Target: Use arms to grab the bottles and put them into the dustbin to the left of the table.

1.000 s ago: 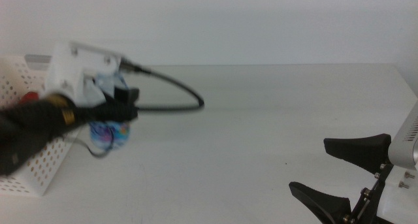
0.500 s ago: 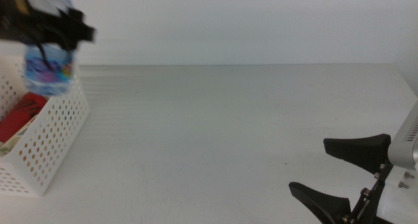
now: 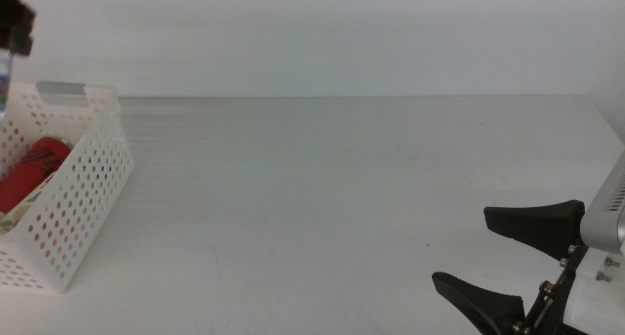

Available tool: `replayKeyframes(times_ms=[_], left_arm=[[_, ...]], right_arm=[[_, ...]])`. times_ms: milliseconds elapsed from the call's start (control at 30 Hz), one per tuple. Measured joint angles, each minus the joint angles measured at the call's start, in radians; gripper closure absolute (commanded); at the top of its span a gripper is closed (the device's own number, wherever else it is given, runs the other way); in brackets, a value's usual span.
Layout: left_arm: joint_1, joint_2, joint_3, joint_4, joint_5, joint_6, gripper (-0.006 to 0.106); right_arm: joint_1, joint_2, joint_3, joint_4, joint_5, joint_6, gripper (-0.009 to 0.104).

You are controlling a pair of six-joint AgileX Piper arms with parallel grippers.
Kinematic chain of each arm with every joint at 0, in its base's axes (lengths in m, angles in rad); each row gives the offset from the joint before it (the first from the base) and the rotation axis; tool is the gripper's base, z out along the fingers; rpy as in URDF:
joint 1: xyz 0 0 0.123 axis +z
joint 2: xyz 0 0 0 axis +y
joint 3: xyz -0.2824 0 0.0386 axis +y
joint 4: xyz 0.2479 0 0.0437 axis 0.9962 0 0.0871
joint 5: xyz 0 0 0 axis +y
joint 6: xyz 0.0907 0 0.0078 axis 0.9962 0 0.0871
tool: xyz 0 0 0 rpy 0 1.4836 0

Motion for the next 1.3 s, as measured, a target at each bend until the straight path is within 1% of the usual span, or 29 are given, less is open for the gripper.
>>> replayKeyframes(times_ms=[133, 233, 500, 567, 633, 700, 767, 800, 867, 1033, 1067, 1167, 1300], left_arm=[[0.080, 0.075, -0.011, -0.067, 0.038, 0.060, 0.105], [0.116, 0.125, -0.011, -0.099, 0.054, 0.078, 0.105], [0.137, 0.254, -0.013, -0.119, 0.066, 0.081, 0.105], [0.137, 0.280, -0.013, -0.127, 0.066, 0.081, 0.103], [0.137, 0.305, -0.014, -0.128, 0.064, 0.081, 0.099], [0.137, 0.323, -0.015, -0.128, 0.053, 0.081, 0.091], [0.137, 0.337, -0.017, -0.128, 0.044, 0.081, 0.082], [0.137, 0.343, -0.017, -0.128, 0.041, 0.082, 0.075], [0.137, 0.353, -0.017, -0.129, 0.039, 0.085, 0.060], [0.137, 0.359, -0.019, -0.132, 0.040, 0.090, 0.014], [0.137, 0.359, -0.020, -0.136, 0.046, 0.090, 0.010], [0.137, 0.359, -0.031, -0.154, 0.097, 0.090, 0.010], [0.133, 0.347, -0.060, -0.142, 0.190, 0.084, 0.010]], right_arm=[[0.000, 0.000, 0.000, 0.000, 0.000, 0.000, 0.028], [0.000, 0.000, 0.000, 0.000, 0.000, 0.000, 0.028], [0.000, 0.000, 0.000, 0.000, 0.000, 0.000, 0.028], [0.000, 0.000, 0.000, 0.000, 0.000, 0.000, 0.028], [0.000, 0.000, 0.000, 0.000, 0.000, 0.000, 0.028], [0.000, 0.000, 0.000, 0.000, 0.000, 0.000, 0.028], [0.000, 0.000, 0.000, 0.000, 0.000, 0.000, 0.028], [0.000, 0.000, 0.000, 0.000, 0.000, 0.000, 0.028], [0.000, 0.000, 0.000, 0.000, 0.000, 0.000, 0.028], [0.000, 0.000, 0.000, 0.000, 0.000, 0.000, 0.028], [0.000, 0.000, 0.000, 0.000, 0.000, 0.000, 0.028], [0.000, 0.000, 0.000, 0.000, 0.000, 0.000, 0.028], [0.000, 0.000, 0.000, 0.000, 0.000, 0.000, 0.028]])
